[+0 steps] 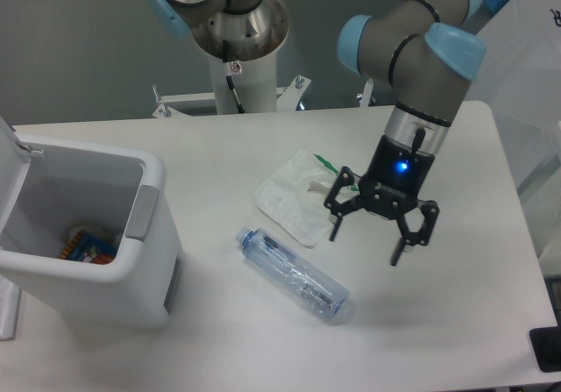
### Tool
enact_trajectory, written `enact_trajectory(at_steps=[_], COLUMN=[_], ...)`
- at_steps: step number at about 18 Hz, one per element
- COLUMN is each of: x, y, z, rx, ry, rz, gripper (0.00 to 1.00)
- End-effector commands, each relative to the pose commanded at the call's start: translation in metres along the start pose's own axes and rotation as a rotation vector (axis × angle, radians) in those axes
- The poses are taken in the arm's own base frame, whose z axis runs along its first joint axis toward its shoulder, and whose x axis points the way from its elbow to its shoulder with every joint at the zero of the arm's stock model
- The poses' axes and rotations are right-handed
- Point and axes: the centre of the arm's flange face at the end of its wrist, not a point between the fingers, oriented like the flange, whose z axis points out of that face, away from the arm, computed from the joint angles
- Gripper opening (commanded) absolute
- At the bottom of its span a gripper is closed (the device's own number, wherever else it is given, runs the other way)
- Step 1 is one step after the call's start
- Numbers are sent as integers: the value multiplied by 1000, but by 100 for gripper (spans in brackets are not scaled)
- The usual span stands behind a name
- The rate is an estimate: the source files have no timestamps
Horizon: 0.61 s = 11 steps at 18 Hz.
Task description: Open the trash can
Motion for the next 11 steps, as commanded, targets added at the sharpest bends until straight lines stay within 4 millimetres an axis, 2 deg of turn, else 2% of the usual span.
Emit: enact_trajectory(at_steps=[4,8,11], x=[14,8,5], y=[-5,-18,-27], z=[16,22,23], rx=[-240,-413,-455], ry=[-48,20,64], rz=[193,213,242], gripper=[100,100,100])
